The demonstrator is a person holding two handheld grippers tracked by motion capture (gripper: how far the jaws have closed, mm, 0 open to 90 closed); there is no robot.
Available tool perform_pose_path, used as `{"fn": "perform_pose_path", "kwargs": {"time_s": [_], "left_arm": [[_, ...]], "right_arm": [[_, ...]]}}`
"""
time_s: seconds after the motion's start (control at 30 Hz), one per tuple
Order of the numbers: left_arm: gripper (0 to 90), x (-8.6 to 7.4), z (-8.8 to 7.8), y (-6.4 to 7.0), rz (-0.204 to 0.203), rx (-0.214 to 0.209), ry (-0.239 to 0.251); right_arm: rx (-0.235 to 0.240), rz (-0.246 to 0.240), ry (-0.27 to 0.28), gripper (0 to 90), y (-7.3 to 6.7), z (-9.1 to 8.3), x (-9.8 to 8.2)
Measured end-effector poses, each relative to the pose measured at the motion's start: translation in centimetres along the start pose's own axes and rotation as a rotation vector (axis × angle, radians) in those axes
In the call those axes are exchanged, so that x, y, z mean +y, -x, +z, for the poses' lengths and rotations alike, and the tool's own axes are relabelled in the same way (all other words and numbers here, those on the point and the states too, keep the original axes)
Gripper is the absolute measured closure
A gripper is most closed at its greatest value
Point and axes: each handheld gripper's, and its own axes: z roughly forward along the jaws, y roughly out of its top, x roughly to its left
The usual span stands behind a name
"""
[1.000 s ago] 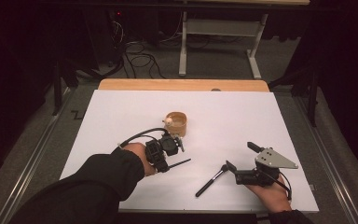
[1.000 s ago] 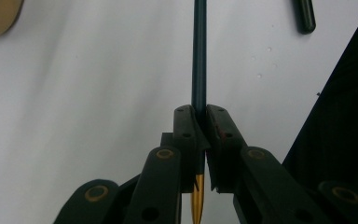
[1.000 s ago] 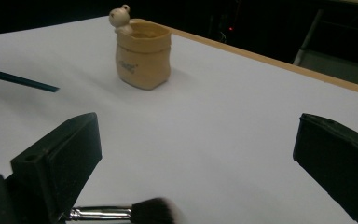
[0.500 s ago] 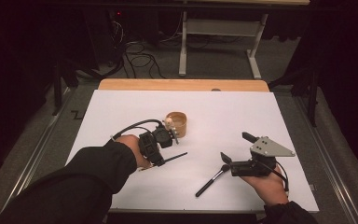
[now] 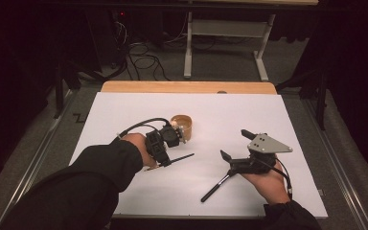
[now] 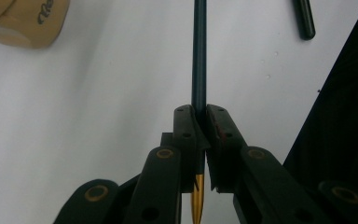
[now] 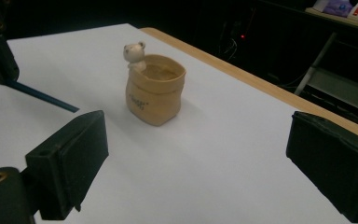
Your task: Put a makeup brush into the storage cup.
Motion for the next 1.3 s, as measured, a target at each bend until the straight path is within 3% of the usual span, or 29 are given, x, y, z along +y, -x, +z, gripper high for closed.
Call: {"fn": "perform_pose_path", "kwargs": {"time_s": [0.07,0.37,0.77,0.97,1.0,1.3], "left_arm": [[83.2,0.2,0.2,0.2,0.008,-0.003,-0.006],[83.2,0.8,0.9,1.1,0.032,-0.010,-0.018],[83.2,0.6,0.9,1.4,0.036,-0.020,-0.030],[83.2,0.7,1.1,1.7,0.053,-0.033,-0.042],[83.2,0.7,1.1,1.8,0.059,-0.038,-0.043],[83.2,1.1,1.7,2.4,0.066,-0.064,-0.053]], "right_arm": [[0.006,-0.057,-0.021,9.0,-0.7,0.1,-0.1],[0.054,-0.128,-0.056,14.8,-1.9,0.5,-0.8],[0.072,-0.244,-0.073,21.6,-3.7,0.9,-1.0],[0.087,-0.340,-0.090,29.0,-5.2,1.3,-1.1],[0.090,-0.381,-0.099,31.4,-5.7,1.4,-1.2],[0.112,-0.500,-0.132,39.7,-7.1,1.9,-1.4]]}}
